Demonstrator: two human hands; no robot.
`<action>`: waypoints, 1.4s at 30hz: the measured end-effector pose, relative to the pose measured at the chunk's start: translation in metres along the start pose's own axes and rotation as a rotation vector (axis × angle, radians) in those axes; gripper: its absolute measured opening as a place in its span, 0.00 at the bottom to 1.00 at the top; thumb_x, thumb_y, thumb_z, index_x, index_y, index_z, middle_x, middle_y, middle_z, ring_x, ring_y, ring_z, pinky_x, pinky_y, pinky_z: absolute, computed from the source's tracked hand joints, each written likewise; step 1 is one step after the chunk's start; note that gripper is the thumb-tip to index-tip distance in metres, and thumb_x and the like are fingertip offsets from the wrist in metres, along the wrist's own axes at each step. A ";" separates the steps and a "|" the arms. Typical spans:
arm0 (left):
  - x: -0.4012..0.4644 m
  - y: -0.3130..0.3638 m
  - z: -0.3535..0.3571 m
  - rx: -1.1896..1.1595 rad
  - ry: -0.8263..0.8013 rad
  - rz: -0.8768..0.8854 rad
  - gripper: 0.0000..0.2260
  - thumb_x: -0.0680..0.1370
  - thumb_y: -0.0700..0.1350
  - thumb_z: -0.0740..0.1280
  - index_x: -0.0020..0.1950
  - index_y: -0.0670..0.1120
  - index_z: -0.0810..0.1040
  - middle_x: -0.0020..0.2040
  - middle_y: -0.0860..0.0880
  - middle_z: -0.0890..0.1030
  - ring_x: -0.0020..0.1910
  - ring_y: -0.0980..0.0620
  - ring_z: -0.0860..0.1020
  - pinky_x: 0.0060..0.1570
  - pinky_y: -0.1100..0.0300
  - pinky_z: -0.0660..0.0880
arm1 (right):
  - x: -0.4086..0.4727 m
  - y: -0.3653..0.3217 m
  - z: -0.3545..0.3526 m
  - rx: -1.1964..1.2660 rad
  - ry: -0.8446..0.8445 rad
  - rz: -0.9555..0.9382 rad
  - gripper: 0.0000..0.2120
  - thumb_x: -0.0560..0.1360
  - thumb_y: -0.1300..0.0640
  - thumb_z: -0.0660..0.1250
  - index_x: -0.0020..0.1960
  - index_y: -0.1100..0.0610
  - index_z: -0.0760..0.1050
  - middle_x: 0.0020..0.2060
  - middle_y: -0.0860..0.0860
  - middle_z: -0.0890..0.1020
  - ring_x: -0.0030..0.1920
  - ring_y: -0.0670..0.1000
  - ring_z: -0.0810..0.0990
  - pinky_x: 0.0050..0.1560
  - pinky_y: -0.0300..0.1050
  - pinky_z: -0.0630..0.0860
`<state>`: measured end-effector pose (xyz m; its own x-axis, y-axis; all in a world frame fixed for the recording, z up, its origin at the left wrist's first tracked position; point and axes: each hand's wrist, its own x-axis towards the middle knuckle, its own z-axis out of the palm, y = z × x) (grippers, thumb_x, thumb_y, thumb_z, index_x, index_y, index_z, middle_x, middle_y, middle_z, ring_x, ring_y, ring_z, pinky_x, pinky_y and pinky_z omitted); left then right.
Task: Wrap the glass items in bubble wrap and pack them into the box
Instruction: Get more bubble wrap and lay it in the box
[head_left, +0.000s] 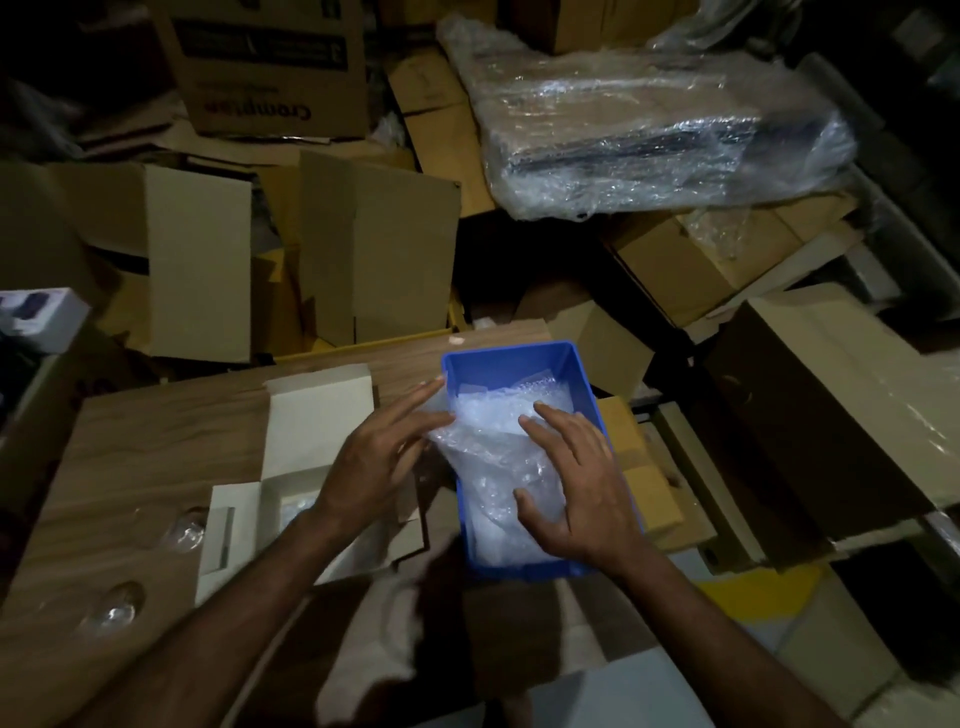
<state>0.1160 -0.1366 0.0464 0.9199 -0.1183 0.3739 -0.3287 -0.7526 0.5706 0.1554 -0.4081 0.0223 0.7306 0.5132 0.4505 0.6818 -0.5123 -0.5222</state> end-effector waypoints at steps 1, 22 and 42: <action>-0.005 0.001 -0.013 -0.012 0.003 0.001 0.16 0.79 0.34 0.67 0.63 0.48 0.82 0.77 0.51 0.70 0.73 0.52 0.72 0.67 0.50 0.74 | 0.003 -0.004 -0.002 0.028 -0.040 -0.022 0.33 0.73 0.49 0.71 0.76 0.54 0.68 0.76 0.52 0.67 0.76 0.52 0.66 0.73 0.60 0.65; -0.109 -0.035 -0.102 -1.293 0.204 -1.145 0.18 0.80 0.44 0.65 0.67 0.36 0.74 0.46 0.42 0.84 0.41 0.47 0.84 0.38 0.55 0.83 | 0.081 -0.154 0.070 1.911 -0.438 1.231 0.31 0.75 0.41 0.68 0.69 0.61 0.76 0.65 0.58 0.77 0.63 0.59 0.76 0.71 0.53 0.67; -0.165 -0.057 -0.107 -0.590 0.496 -1.024 0.08 0.82 0.48 0.67 0.57 0.46 0.79 0.44 0.51 0.85 0.45 0.51 0.81 0.39 0.60 0.75 | 0.055 -0.162 0.110 0.970 -0.322 0.692 0.12 0.79 0.60 0.70 0.61 0.51 0.78 0.58 0.44 0.82 0.55 0.41 0.83 0.45 0.34 0.80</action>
<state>-0.0399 -0.0049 0.0305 0.6721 0.6903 -0.2679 0.3172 0.0585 0.9466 0.0809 -0.2206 0.0521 0.7907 0.5536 -0.2615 -0.2546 -0.0912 -0.9627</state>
